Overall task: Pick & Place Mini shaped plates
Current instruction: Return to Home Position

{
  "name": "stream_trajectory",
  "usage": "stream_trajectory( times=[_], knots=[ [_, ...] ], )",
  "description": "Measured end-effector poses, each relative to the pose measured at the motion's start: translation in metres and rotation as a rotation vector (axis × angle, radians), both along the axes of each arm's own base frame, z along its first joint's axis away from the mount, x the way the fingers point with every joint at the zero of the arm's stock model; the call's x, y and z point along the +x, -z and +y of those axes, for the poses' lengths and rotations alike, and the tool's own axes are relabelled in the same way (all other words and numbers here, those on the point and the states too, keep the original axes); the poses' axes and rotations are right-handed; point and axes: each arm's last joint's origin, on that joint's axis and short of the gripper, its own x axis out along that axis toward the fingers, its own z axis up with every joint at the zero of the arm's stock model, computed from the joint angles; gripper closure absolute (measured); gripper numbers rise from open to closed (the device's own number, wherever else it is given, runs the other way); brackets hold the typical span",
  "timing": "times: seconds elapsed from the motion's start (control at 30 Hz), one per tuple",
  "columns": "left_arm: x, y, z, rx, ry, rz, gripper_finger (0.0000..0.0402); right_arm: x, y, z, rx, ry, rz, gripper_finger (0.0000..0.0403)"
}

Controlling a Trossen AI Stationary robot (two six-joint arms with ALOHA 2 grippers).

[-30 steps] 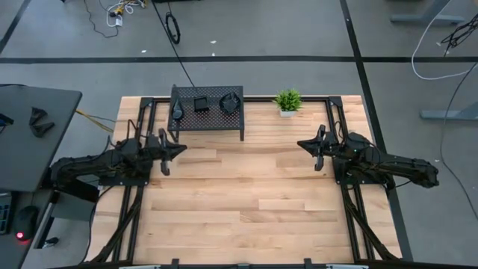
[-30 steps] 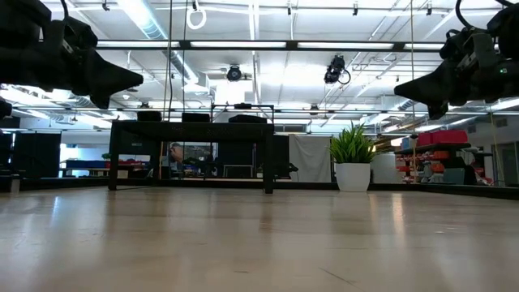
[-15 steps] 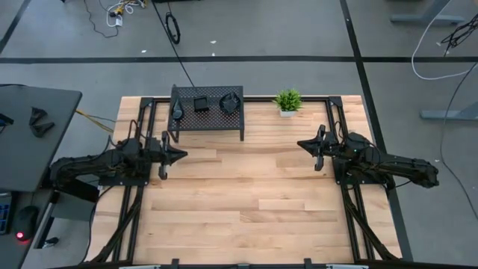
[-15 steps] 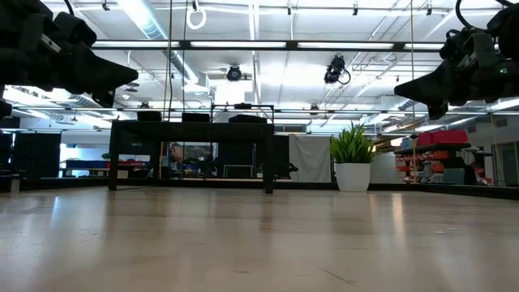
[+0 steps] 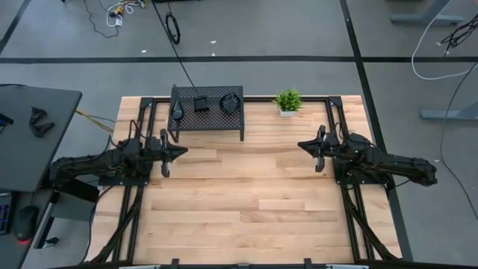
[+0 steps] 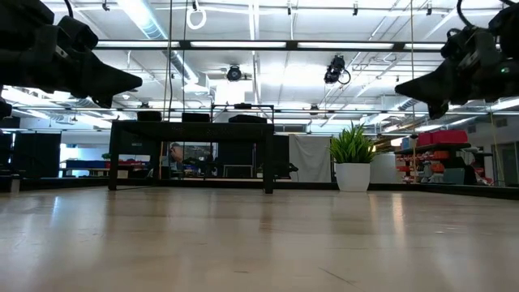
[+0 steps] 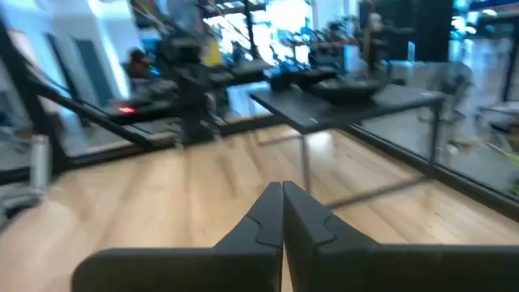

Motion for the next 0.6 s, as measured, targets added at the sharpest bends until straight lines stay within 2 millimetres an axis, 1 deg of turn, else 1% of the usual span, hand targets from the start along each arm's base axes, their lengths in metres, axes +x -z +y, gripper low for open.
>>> stream_trajectory(
  times=[0.23, 0.37, 0.43, 0.5, 0.6],
  knots=[
    [0.000, 0.000, 0.000, -0.001, -0.003, -0.001, 0.0383, -0.002, -0.013, 0.013, -0.021, -0.126, -0.141, 0.0399],
    [0.000, 0.000, 0.000, 0.000, -0.003, -0.002, 0.0383, -0.002, -0.015, 0.020, -0.024, -0.194, -0.160, 0.0399],
    [0.000, 0.000, 0.000, 0.000, -0.003, -0.003, 0.0383, -0.001, -0.013, 0.022, -0.037, -0.243, -0.130, 0.0399],
    [0.000, 0.000, 0.000, 0.000, -0.003, -0.003, 0.0383, -0.001, -0.005, 0.025, -0.075, -0.295, -0.049, 0.0399],
    [0.000, 0.000, 0.000, 0.000, -0.003, -0.004, 0.0383, -0.001, -0.004, 0.027, -0.167, -0.300, -0.042, 0.0399]
  ],
)
